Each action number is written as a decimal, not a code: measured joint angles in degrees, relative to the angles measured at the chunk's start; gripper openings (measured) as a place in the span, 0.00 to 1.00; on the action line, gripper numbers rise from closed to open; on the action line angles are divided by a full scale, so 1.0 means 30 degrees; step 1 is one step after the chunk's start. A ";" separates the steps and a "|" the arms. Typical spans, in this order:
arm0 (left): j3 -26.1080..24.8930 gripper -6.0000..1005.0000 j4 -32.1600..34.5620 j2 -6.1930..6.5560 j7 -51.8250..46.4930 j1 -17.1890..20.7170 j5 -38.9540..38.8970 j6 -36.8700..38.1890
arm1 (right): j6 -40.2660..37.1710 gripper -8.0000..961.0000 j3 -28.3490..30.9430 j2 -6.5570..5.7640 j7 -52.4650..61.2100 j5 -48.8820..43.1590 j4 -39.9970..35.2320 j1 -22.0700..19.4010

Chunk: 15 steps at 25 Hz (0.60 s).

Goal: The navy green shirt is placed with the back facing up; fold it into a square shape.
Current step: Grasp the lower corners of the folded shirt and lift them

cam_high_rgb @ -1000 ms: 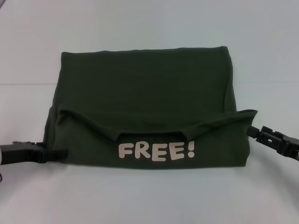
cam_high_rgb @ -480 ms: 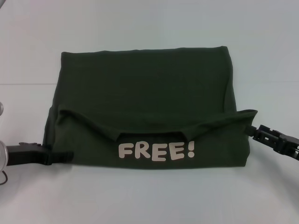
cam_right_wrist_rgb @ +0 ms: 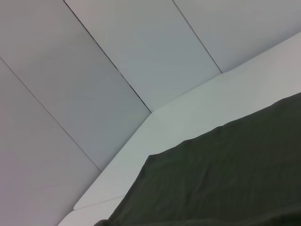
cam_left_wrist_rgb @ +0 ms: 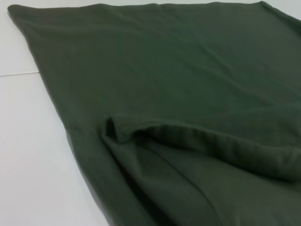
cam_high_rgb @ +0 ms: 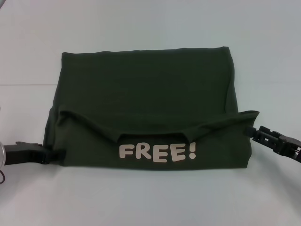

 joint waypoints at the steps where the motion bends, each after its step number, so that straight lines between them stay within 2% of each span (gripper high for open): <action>1: 0.0053 0.60 -0.0005 -0.0004 0.0000 -0.0003 0.0008 0.0001 | 0.0000 0.98 0.0000 0.0002 0.0000 0.0000 0.0000 0.0016; 11: 0.0125 0.39 0.0001 0.0008 0.0035 -0.0026 0.0027 0.0327 | -0.0009 0.98 -0.0054 -0.0007 -0.0038 0.0000 -0.0005 0.0138; 14: 0.0123 0.16 0.0010 0.0048 0.0147 -0.0029 0.0001 0.0507 | -0.0112 0.98 -0.0434 -0.0225 0.0376 -0.0003 -0.0215 0.0135; 15: 0.0122 0.13 0.0017 0.0059 0.0201 -0.0028 -0.0031 0.0597 | -0.0112 0.98 -0.0684 -0.0389 0.1043 -0.0004 -0.0511 0.0121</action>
